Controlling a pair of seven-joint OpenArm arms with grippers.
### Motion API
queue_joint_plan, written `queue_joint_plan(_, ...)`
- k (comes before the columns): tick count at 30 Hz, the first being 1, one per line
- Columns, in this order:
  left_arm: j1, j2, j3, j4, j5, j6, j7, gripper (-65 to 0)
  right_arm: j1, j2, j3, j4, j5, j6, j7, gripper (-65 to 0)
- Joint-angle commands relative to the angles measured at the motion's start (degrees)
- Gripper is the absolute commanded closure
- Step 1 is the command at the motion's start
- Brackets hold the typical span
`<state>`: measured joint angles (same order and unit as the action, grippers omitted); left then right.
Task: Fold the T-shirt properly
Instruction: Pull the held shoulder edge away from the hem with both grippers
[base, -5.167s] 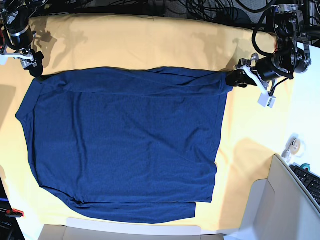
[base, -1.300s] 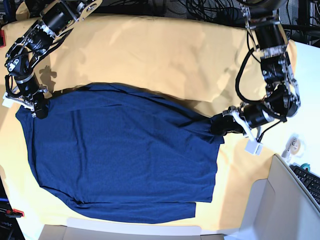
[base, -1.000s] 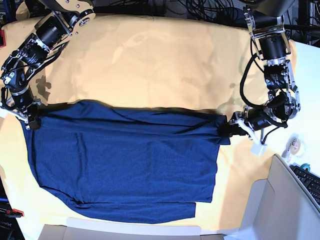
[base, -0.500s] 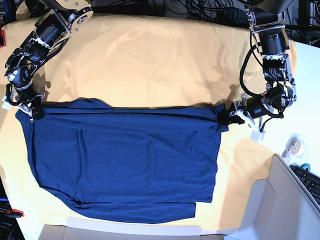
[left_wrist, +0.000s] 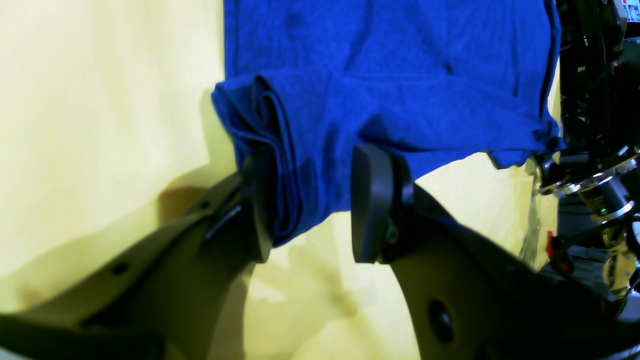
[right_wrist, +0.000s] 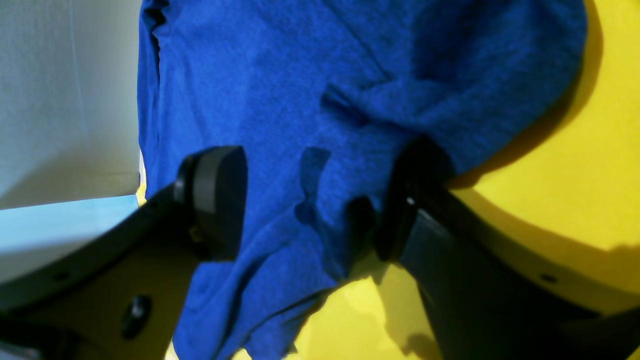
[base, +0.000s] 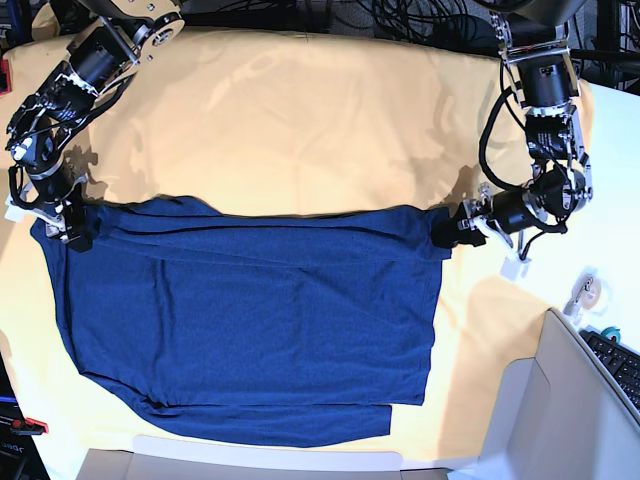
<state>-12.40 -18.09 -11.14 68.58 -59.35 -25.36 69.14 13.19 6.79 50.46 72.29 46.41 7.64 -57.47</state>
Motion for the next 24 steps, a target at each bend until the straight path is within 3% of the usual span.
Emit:
queue_joint_plan(1,-0.56,-1.65,-0.34,1.97,-1.44,-0.35,-0.09,-22.8,-0.22,1.52,0.14,2.21,1.02,-0.03,0.37,-37.9)
queue_joint_plan(6,1.02,-1.83,-0.69,7.25,-1.44,-0.35,2.02,-22.8,-4.00,1.96,0.14,5.38,8.05,-0.30,0.37,-37.9)
queue_joint_plan(9,1.72,-1.83,-0.78,8.65,-1.44,-0.35,2.72,-22.8,-5.67,1.96,0.22,6.08,10.60,-3.81,0.73,-37.9)
queue_joint_plan(11,1.81,-1.91,-0.78,8.65,-1.44,-0.35,2.90,-22.8,-6.20,1.96,0.22,5.91,10.60,-6.28,0.90,-38.1)
queue_joint_plan(17,3.30,-1.74,-0.78,8.74,-1.44,-0.35,2.90,-22.8,-6.03,1.61,0.14,2.65,10.25,-7.16,5.74,-38.2)
queue_joint_plan(21,3.30,-1.74,-0.78,8.74,-1.44,-0.35,2.90,-22.8,-4.44,1.87,0.05,-1.74,10.25,-10.94,8.37,-38.2)
queue_joint_plan(24,3.30,-1.83,-0.78,8.74,-1.44,-0.35,2.90,-22.8,-3.12,1.96,-0.13,-3.94,10.25,-11.64,9.78,-38.2)
